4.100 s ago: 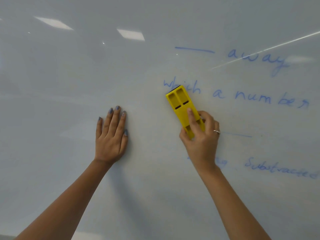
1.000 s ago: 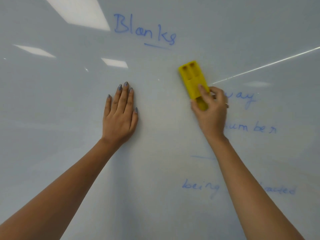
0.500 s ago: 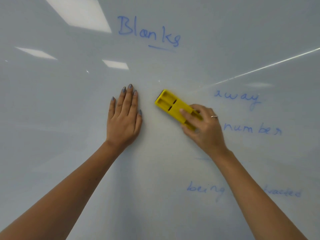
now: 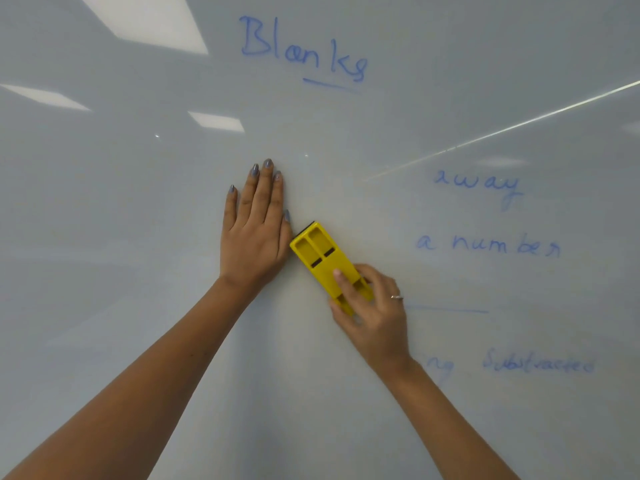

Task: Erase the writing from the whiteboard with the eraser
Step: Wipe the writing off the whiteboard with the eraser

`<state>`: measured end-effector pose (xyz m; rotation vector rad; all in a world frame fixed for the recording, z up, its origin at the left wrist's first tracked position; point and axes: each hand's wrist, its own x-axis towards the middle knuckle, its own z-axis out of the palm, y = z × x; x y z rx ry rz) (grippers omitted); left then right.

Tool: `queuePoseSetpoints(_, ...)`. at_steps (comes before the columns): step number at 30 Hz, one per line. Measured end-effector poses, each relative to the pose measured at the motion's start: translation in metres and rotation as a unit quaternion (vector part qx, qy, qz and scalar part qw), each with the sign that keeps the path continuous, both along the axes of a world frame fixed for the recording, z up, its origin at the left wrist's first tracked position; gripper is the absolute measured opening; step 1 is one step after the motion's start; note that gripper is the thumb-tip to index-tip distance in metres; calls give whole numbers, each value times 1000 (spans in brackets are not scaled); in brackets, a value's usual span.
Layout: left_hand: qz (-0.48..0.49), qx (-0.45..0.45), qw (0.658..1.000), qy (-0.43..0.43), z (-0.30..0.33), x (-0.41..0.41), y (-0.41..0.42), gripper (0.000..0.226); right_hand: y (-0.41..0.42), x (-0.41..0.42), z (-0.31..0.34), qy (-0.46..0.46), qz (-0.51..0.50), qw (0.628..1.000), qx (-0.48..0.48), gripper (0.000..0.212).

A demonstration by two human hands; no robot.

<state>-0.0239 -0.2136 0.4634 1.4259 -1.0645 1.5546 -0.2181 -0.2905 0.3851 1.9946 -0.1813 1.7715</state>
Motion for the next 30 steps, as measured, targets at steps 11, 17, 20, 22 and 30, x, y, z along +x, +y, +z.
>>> queuePoseSetpoints(11, -7, -7, 1000, -8, 0, 1, -1, 54, -1, -20, -10, 68, -29, 997, -3, 46)
queuePoseSetpoints(17, 0, 7, 1000, -4, 0, -2, 2, 55, -11, -42, 0, 96, -38, 995, -17, 39)
queuePoseSetpoints(20, 5, 3, 1000, -4, 1, -6, 3, 55, -25, -64, 9, 90, -40, 995, -9, 41)
queuePoseSetpoints(22, 10, -6, 1000, -5, 1, -8, 4, 52, -38, -83, 18, 63, -36, 997, 10, 43)
queuePoseSetpoints(30, -22, 22, 999, -22, -15, -64, -21, 54, -92, -140, 57, -200, -33, 962, 186, 49)
